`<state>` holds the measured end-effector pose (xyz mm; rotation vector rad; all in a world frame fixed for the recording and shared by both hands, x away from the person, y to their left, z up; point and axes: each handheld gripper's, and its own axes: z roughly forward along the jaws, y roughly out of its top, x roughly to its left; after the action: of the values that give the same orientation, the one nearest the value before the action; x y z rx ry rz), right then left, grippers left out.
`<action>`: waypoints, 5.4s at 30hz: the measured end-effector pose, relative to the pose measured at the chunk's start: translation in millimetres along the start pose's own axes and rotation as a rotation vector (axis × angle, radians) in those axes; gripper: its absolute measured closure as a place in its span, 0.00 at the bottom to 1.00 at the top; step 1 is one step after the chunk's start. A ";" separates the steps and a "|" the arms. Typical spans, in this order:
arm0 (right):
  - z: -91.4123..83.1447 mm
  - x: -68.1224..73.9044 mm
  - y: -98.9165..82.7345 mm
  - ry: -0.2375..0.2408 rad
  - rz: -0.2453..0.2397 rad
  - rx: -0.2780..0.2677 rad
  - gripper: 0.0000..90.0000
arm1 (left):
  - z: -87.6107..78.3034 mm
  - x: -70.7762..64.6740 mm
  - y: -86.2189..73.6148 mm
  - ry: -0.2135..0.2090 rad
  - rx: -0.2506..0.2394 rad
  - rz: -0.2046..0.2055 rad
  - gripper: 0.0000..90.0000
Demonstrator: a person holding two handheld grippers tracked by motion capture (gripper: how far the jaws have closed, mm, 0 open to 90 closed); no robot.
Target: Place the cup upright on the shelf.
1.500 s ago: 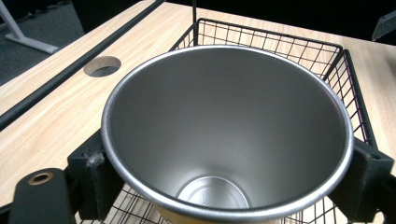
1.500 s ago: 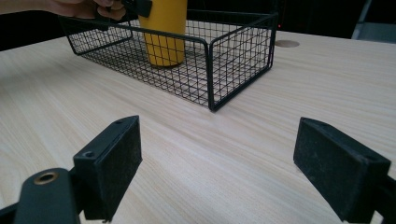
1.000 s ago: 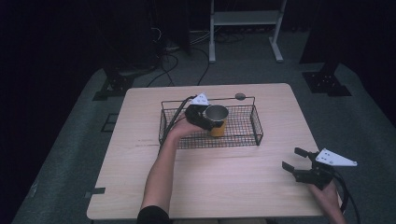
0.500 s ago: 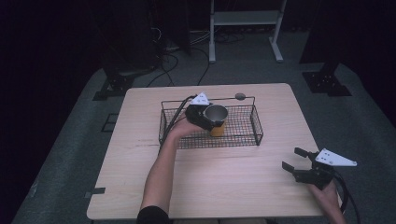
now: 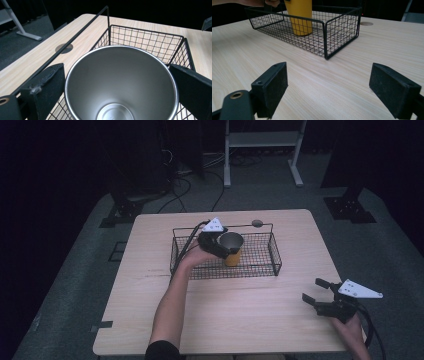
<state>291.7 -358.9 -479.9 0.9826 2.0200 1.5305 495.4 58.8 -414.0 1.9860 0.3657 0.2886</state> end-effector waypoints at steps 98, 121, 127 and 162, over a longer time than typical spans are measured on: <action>0.3 0.3 -0.1 -0.020 0.012 0.008 0.16 | -97.3 -100.4 -12.8 0.067 -0.200 0.037 0.02; 0.3 0.3 -0.2 -0.024 0.012 0.009 0.16 | -109.4 -120.4 -36.0 0.059 -0.232 0.017 0.02; 0.3 0.2 -0.2 -0.025 0.013 0.009 0.16 | -110.5 -124.5 -41.0 0.055 -0.227 0.016 0.02; 0.4 0.3 -0.2 -0.026 0.014 0.011 0.16 | -129.6 -139.1 -77.3 0.075 -0.256 -0.032 0.02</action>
<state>291.7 -358.5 -480.2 1.0182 2.0093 1.5081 310.4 145.1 -434.7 1.7203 0.3886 0.3715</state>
